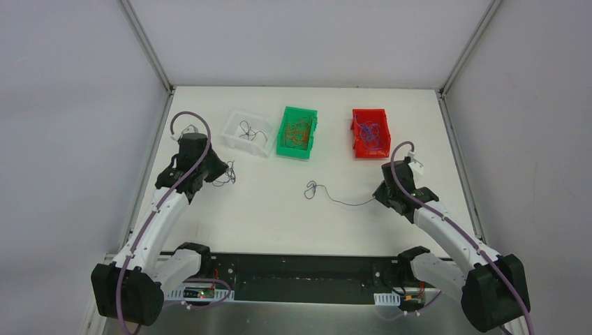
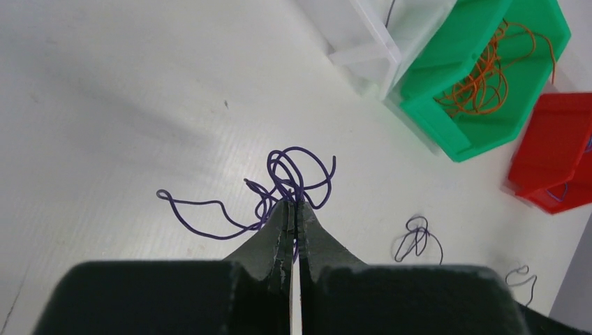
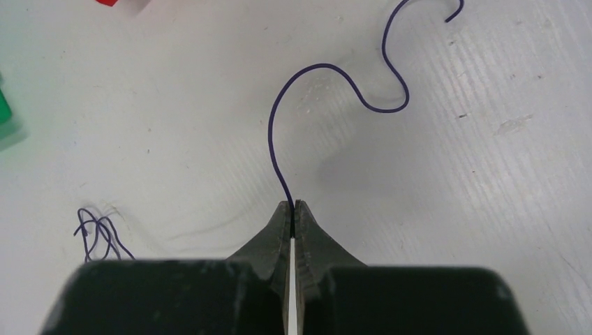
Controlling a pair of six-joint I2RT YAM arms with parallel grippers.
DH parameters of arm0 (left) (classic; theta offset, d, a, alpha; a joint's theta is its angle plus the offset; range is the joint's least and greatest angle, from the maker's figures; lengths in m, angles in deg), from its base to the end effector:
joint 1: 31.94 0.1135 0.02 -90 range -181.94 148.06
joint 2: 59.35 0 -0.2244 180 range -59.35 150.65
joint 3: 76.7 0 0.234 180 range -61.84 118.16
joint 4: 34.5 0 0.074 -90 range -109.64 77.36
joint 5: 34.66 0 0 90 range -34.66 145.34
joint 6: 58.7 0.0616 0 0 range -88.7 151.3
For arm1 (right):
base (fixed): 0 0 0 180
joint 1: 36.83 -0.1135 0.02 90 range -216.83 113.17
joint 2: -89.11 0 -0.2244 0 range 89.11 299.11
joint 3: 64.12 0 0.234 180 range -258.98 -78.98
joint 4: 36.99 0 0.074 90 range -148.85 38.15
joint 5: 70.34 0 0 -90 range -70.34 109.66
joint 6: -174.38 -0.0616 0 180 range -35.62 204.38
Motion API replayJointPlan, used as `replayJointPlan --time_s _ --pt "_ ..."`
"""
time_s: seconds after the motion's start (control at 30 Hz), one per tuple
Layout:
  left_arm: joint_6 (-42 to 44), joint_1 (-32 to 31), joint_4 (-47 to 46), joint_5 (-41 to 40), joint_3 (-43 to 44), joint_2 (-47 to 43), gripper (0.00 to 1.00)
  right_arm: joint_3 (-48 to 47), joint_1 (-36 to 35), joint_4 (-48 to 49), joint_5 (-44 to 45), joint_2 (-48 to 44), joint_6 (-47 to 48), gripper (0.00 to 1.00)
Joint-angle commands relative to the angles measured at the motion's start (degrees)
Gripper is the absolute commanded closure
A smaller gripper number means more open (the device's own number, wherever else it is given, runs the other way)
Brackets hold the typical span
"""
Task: Untangle the cables
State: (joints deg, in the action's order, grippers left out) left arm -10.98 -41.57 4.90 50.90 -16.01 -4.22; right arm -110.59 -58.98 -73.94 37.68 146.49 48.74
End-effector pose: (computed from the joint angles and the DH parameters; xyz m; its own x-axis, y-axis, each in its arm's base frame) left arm 0.2345 -0.0350 0.2449 -0.4758 -0.5996 -0.6435 -0.2929 0.7979 -0.5269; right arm 0.2089 0.0645 0.1599 -0.6550 0.3316 -0.6789 0.2650 0.9423 0.2045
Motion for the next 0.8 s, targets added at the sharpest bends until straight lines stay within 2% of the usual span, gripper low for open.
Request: replayJointPlan --time_s 0.0,0.2,0.3,0.47,0.77 --pt "3.52 0.31 -2.04 11.19 3.89 3.65 1.00 -3.58 0.39 0.06 -6.88 0.24 4.14 1.00" --pt "5.86 -1.11 -2.98 19.38 6.51 9.55 1.00 -5.02 0.23 7.25 -24.64 -1.57 10.49 1.00" --pt "6.31 -2.63 -3.29 20.93 7.35 11.59 1.00 -7.60 -0.27 7.72 -30.01 -1.52 11.89 1.00" --pt "7.20 -4.08 -3.79 21.17 9.07 13.66 1.00 -11.36 -0.93 5.46 -33.40 1.61 14.09 1.00" --pt "8.85 -3.46 -4.48 16.41 18.10 19.98 1.00 -9.08 -2.24 10.18 -35.93 6.51 11.50 1.00"
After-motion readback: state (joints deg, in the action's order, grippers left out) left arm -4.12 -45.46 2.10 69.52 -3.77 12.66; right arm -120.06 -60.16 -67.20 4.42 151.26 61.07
